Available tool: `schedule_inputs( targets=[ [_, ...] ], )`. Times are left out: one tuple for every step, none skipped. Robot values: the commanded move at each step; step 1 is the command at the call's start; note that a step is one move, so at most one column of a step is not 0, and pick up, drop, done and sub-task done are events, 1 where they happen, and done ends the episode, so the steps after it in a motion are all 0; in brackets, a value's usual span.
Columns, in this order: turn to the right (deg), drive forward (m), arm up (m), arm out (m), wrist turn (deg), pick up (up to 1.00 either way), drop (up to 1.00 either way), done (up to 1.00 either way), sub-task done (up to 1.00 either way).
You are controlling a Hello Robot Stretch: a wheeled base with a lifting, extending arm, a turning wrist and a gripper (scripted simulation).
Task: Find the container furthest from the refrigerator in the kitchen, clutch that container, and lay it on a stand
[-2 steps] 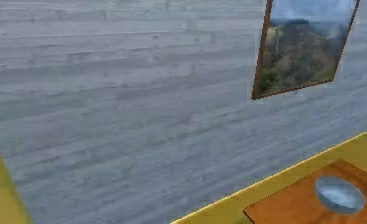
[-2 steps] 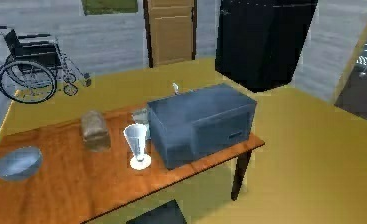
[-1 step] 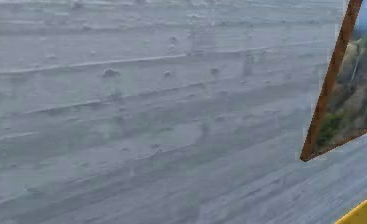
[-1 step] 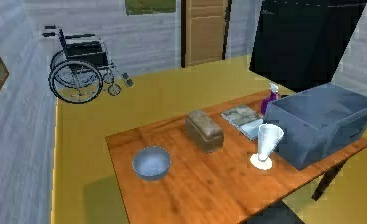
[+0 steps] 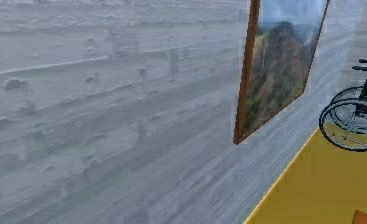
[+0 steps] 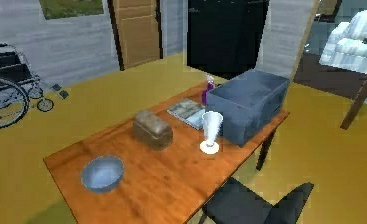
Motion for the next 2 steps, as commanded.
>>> schedule_inputs(
  targets=[
    [0.0, 0.20, 0.00, 0.00, 0.0, 0.00, 0.00, 0.00, 0.00],
    [30.0, 0.00, 0.00, 0.00, 0.0, 0.00, 0.00, 0.00, 0.00]
  ],
)
